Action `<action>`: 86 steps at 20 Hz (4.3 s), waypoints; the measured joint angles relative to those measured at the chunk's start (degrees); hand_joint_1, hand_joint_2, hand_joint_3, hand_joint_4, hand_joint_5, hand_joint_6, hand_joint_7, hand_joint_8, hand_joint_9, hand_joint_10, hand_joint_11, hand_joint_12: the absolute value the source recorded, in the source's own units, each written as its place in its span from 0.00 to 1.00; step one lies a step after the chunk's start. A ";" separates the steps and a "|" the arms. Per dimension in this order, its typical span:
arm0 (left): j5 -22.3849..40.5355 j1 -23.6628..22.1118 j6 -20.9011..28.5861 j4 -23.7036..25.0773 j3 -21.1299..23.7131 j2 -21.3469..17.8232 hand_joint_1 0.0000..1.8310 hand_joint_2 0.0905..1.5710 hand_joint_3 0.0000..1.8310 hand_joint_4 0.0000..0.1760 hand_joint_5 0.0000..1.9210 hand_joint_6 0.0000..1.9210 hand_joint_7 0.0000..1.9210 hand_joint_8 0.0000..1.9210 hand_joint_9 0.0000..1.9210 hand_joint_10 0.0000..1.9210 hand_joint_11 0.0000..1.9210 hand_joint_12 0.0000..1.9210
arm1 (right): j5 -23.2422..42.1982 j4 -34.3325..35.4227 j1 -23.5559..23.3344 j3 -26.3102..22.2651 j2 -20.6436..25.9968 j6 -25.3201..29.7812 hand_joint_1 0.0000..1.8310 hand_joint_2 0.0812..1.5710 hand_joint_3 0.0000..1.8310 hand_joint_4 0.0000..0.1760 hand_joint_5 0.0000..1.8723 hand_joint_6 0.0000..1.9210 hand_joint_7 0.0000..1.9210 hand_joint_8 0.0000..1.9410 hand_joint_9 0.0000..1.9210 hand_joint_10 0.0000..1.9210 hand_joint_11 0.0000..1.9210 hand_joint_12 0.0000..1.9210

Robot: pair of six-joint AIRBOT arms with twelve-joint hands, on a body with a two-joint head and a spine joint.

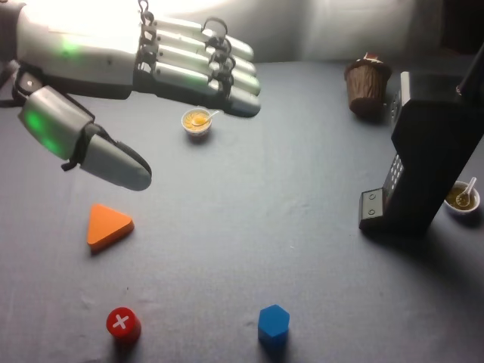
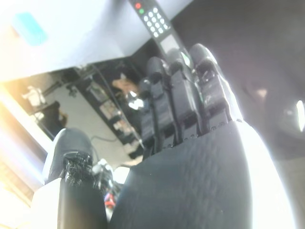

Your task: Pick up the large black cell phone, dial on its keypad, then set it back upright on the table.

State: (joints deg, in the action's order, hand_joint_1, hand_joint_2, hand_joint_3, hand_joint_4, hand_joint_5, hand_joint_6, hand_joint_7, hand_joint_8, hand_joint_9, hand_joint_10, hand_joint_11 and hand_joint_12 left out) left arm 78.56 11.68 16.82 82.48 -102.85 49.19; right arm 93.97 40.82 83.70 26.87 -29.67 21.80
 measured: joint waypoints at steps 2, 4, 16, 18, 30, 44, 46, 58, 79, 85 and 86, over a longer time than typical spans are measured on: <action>0.00 0.00 0.00 0.15 0.00 0.00 0.00 0.75 0.00 0.00 0.07 0.00 0.07 0.00 0.06 0.00 0.00 0.11 | 0.00 0.04 0.00 0.00 0.00 0.00 0.00 0.60 0.00 0.00 0.05 0.00 0.06 0.00 0.07 0.00 0.00 0.27; 0.07 0.00 0.07 0.48 0.00 0.00 0.00 0.75 0.00 0.00 0.05 0.00 0.06 0.00 0.05 0.00 0.00 0.08 | -0.02 0.09 0.00 0.00 0.02 0.00 0.00 0.61 0.00 0.00 0.06 0.00 0.07 0.00 0.08 0.00 0.00 0.30; 0.92 -0.11 1.14 0.13 0.00 0.13 0.00 0.75 0.00 0.00 0.08 0.00 0.08 0.00 0.06 0.00 0.00 0.08 | -0.04 -0.11 -1.09 5.57 -1.57 -0.02 0.06 0.56 0.00 0.00 0.07 0.00 0.08 0.00 0.09 0.00 0.00 0.33; 0.61 -0.13 1.11 -0.02 -0.13 0.55 0.00 0.75 0.00 0.00 0.07 0.00 0.07 0.00 0.05 0.00 0.00 0.06 | -0.13 0.02 -2.27 6.51 -2.78 -0.98 0.06 0.55 0.00 0.00 0.07 0.00 0.08 0.00 0.09 0.00 0.00 0.34; 0.52 -0.15 1.14 0.07 -0.13 0.70 0.00 0.74 0.00 0.00 0.07 0.00 0.07 0.00 0.06 0.00 0.00 0.09 | -0.15 0.22 -5.27 8.87 -6.14 -5.20 0.10 0.55 0.00 0.00 0.05 0.00 0.06 0.00 0.08 0.00 0.00 0.29; 1.51 -0.15 1.68 0.15 -1.55 0.70 0.00 0.74 0.00 0.00 0.06 0.00 0.07 0.00 0.05 0.00 0.00 0.11 | -2.80 0.55 -10.93 12.68 -10.10 -9.20 0.12 0.54 0.00 0.00 0.05 0.00 0.06 0.00 0.08 0.00 0.00 0.30; 1.57 -0.15 1.68 0.20 -1.55 0.70 0.00 0.74 0.00 0.00 0.07 0.00 0.07 0.00 0.06 0.00 0.00 0.11 | -4.37 0.70 -13.64 12.83 -11.23 -11.32 0.14 0.53 0.00 0.00 0.05 0.00 0.06 0.00 0.07 0.00 0.00 0.30; 1.66 -0.20 1.70 0.46 -1.55 0.79 0.00 0.74 0.00 0.00 0.07 0.00 0.06 0.00 0.05 0.00 0.00 0.10 | -9.22 -3.10 -22.29 18.01 -19.58 -18.45 0.23 0.54 0.00 0.00 0.00 0.00 0.02 0.00 0.03 0.00 0.00 0.18; 2.14 -0.20 1.68 0.48 -1.68 2.45 0.00 0.74 0.00 0.00 0.06 0.00 0.06 0.00 0.05 0.00 0.00 0.09 | -12.85 -5.88 -29.20 23.32 -25.70 -18.67 0.35 0.50 0.00 0.00 0.00 0.00 0.00 0.00 0.00 0.00 0.02 0.02; 2.62 -0.20 1.66 0.55 -2.62 2.86 0.00 0.74 0.00 0.00 0.07 0.00 0.07 0.00 0.05 0.00 0.00 0.11 | -13.22 -7.23 -30.03 24.52 -26.25 -18.62 0.37 0.54 0.01 0.00 0.00 0.00 0.00 0.00 0.00 0.00 0.00 0.00; 2.82 -0.20 1.66 0.50 -2.75 2.86 0.00 0.74 0.00 0.00 0.07 0.00 0.07 0.00 0.05 0.00 0.00 0.11 | -13.53 -7.30 -30.42 24.72 -26.38 -18.47 0.40 0.54 0.01 0.00 0.00 0.00 0.00 0.00 0.00 0.00 0.00 0.00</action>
State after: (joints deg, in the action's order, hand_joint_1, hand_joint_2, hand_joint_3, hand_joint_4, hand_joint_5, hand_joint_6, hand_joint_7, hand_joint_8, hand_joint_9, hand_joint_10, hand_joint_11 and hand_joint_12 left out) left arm 81.38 11.49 18.48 82.98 -105.60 52.05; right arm 80.44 33.52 53.28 51.59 -56.05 3.33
